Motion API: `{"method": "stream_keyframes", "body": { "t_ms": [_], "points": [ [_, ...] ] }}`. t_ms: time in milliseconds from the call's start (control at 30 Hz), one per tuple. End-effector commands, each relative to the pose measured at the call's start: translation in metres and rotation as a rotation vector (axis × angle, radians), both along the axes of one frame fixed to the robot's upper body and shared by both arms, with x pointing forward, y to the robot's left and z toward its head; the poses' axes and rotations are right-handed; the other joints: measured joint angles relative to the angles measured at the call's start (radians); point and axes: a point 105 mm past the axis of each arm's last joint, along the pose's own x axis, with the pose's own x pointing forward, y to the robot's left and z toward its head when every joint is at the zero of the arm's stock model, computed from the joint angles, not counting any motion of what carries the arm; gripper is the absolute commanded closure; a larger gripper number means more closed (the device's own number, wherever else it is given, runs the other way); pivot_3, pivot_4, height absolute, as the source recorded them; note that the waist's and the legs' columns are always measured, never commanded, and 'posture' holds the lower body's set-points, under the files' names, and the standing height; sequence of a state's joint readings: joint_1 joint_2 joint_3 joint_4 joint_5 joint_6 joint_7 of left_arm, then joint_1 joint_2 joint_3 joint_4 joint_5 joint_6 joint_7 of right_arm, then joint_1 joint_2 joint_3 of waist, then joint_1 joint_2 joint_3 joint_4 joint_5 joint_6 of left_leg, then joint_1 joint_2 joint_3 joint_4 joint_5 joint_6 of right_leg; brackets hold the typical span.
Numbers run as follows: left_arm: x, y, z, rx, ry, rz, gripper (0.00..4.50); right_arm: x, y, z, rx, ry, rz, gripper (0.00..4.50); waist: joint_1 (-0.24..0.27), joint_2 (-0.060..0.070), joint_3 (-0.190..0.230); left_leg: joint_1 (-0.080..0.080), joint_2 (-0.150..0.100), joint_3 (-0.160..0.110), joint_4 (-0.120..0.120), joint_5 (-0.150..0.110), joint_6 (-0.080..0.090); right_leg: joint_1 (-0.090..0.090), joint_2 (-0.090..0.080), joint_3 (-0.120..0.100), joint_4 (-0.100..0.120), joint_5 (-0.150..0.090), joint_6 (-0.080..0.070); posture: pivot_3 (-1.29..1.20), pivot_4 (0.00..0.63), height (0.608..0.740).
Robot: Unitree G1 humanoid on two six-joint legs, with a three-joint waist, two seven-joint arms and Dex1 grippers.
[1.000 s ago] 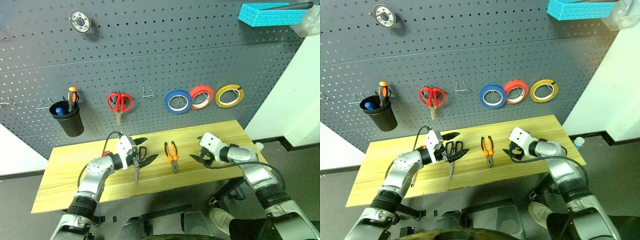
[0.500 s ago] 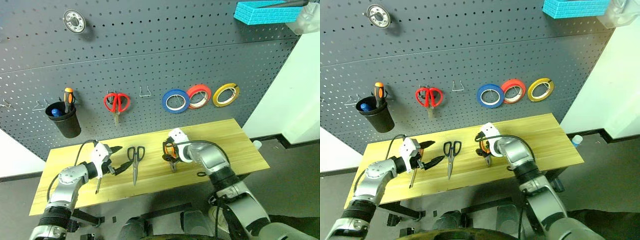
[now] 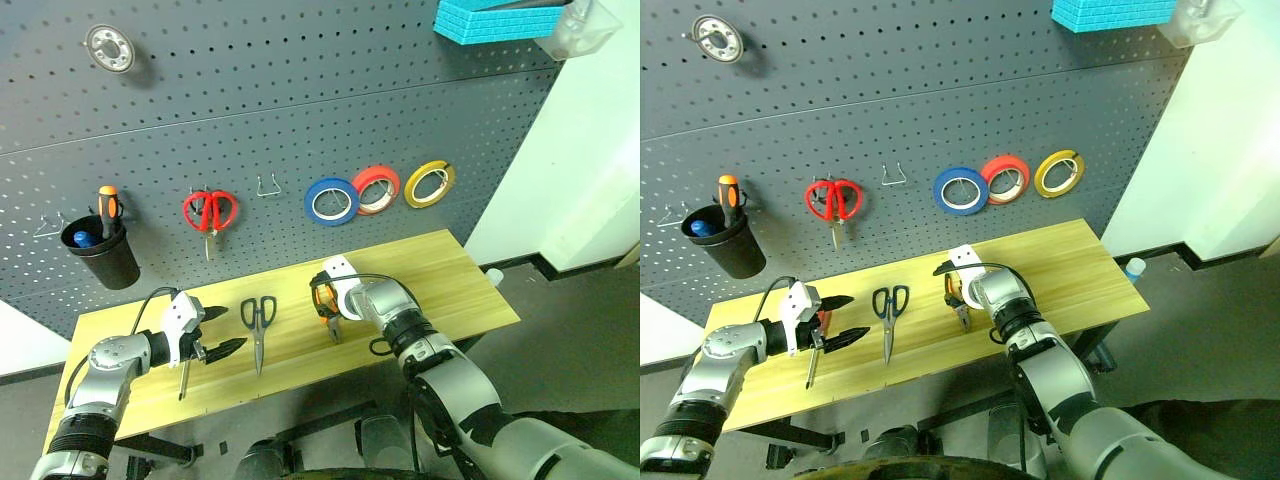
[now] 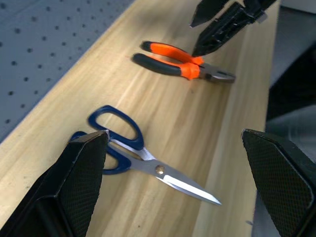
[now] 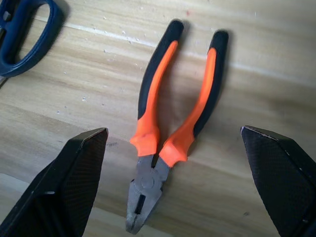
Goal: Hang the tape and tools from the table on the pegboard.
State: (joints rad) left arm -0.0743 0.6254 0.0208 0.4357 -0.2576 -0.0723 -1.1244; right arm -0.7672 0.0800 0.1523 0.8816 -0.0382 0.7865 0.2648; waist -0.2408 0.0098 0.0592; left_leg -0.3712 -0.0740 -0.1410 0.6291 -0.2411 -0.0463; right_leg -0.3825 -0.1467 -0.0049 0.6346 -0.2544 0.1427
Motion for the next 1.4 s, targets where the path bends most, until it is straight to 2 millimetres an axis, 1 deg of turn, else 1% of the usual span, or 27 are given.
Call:
{"method": "stream_keyframes", "body": {
  "t_ms": [33, 267, 433, 633, 767, 1067, 1167, 1233, 1400],
  "points": [
    [-0.001, 0.004, 0.006, 0.028, 0.005, -0.029, 0.0, 0.01, 0.015, 0.012, 0.032, -0.044, 0.012, 0.01, -0.003, 0.0, 0.0, 0.0, 0.0, 0.0, 0.0, 0.0, 0.0, 0.0, 0.001, 0.001, 0.0, 0.0, 0.0, -0.2, 0.0, 0.739],
    [-0.002, 0.004, 0.006, 0.033, 0.007, -0.03, 0.0, 0.004, 0.028, 0.003, 0.025, -0.032, 0.031, 0.01, 0.001, 0.0, 0.0, 0.0, 0.002, -0.002, 0.0, 0.0, 0.0, -0.002, 0.004, 0.002, 0.002, 0.0, 0.0, -0.18, 0.0, 0.739],
    [-0.002, 0.0, 0.007, 0.021, -0.004, -0.028, 0.0, 0.005, 0.027, -0.003, -0.022, -0.061, 0.025, 0.01, 0.002, 0.0, 0.0, 0.0, 0.002, -0.002, 0.0, 0.0, 0.0, -0.004, 0.005, 0.003, 0.002, 0.001, -0.001, -0.17, 0.0, 0.739],
    [-0.003, -0.003, 0.008, 0.008, -0.008, -0.02, 0.0, 0.003, 0.029, -0.006, -0.019, -0.065, 0.025, 0.01, 0.002, 0.0, 0.0, 0.001, 0.003, -0.003, 0.0, 0.0, 0.0, -0.005, 0.009, 0.006, 0.004, 0.002, -0.004, -0.17, 0.0, 0.739],
    [-0.005, -0.004, 0.008, 0.0, -0.009, -0.011, 0.0, 0.0, 0.032, -0.009, -0.015, -0.054, 0.039, 0.01, 0.003, 0.0, 0.0, 0.002, 0.004, -0.004, 0.0, 0.0, 0.0, -0.006, 0.012, 0.008, 0.006, 0.003, -0.005, -0.16, 0.0, 0.739],
    [-0.005, -0.004, 0.009, -0.004, -0.011, -0.003, 0.0, -0.011, 0.029, -0.022, -0.055, -0.026, 0.076, 0.01, 0.005, 0.0, 0.0, 0.009, 0.003, -0.003, -0.001, 0.0, 0.0, -0.006, 0.014, 0.015, 0.011, 0.001, -0.002, -0.16, 0.0, 0.739],
    [-0.004, -0.002, 0.01, 0.0, -0.009, -0.003, 0.0, -0.011, 0.03, -0.022, -0.05, -0.025, 0.07, 0.01, 0.005, 0.0, 0.0, 0.01, 0.003, -0.002, -0.001, 0.0, 0.0, -0.005, 0.014, 0.017, 0.011, 0.001, -0.002, -0.16, 0.0, 0.739],
    [-0.005, 0.0, 0.01, 0.01, -0.006, -0.005, 0.0, -0.007, 0.032, -0.018, -0.029, -0.038, 0.066, 0.01, 0.005, 0.0, 0.0, 0.012, 0.003, -0.002, -0.002, 0.0, 0.0, -0.005, 0.014, 0.018, 0.011, 0.001, -0.002, -0.17, 0.0, 0.739],
    [-0.013, 0.0, 0.014, 0.008, -0.005, -0.012, 0.0, -0.005, 0.038, -0.012, 0.002, -0.059, 0.088, 0.01, 0.004, 0.0, 0.0, 0.012, 0.003, -0.001, -0.002, 0.0, 0.0, -0.005, 0.014, 0.018, 0.011, 0.001, -0.002, -0.16, 0.0, 0.739]
  ]
}}
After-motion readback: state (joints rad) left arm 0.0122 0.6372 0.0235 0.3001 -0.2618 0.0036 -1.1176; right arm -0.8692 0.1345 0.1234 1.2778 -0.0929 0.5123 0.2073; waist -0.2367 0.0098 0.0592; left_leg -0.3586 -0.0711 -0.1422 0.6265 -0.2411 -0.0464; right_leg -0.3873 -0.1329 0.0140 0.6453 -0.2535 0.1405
